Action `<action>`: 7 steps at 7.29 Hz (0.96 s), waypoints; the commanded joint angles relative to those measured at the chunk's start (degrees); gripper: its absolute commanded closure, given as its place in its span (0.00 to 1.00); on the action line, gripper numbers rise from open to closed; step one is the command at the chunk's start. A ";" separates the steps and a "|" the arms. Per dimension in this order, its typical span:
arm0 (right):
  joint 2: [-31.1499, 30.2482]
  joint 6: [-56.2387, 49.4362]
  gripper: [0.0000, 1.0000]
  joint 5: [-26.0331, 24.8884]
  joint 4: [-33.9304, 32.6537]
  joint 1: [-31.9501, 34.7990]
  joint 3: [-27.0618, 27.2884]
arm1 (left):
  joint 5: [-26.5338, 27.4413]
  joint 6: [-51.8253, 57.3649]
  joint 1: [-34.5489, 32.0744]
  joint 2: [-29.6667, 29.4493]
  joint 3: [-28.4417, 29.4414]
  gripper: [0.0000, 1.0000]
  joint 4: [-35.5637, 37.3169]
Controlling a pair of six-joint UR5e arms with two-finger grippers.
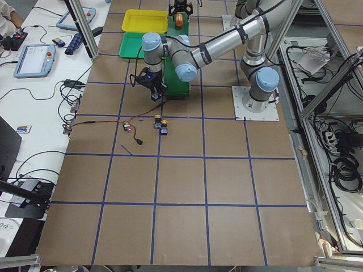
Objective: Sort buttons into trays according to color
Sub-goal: 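Place the second green switch on the belt while the right gripper lowers onto the first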
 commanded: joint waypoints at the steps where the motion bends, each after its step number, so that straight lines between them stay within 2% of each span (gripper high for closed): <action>1: 0.72 1.14 0.00 0.32 -1.15 -0.07 0.46 | -0.35 -2.82 -2.84 0.35 -0.25 0.66 -1.06; 4: 2.65 2.11 0.00 -0.03 -2.92 0.37 0.46 | -0.44 -9.57 -5.74 0.61 -0.60 0.66 -2.99; 7: 2.48 2.73 0.00 0.14 -2.92 0.54 0.90 | -0.62 -16.95 -5.83 4.90 -7.17 0.66 -3.44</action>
